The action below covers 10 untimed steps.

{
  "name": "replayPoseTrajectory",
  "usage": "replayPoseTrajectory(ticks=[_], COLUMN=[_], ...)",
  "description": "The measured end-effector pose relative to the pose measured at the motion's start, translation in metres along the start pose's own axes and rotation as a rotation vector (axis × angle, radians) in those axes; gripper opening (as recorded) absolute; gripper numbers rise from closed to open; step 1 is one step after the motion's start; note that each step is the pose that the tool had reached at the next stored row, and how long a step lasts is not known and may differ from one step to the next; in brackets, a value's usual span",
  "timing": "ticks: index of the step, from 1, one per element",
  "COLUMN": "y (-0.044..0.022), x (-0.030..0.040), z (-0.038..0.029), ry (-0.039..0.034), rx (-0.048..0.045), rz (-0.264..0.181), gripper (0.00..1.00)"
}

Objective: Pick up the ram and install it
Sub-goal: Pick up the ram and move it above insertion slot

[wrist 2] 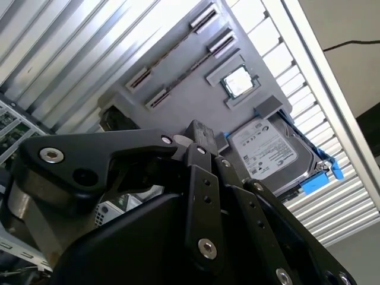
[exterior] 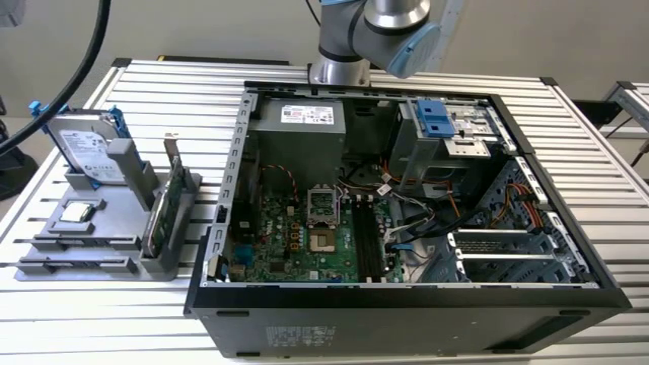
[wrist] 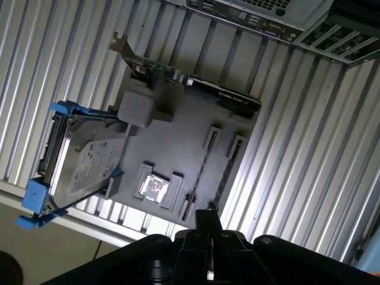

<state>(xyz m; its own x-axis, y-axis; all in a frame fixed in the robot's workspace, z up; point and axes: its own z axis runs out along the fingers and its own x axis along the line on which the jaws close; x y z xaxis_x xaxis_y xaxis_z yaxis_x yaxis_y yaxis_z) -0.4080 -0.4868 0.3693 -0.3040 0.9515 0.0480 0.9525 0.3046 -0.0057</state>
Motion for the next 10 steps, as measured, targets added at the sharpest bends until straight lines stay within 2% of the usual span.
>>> replayPoseTrajectory(ticks=[10], y=[0.0], x=[-0.0001], z=[0.0008], ry=[0.0003], rx=[-0.0031], rz=[0.065], gripper=[0.0])
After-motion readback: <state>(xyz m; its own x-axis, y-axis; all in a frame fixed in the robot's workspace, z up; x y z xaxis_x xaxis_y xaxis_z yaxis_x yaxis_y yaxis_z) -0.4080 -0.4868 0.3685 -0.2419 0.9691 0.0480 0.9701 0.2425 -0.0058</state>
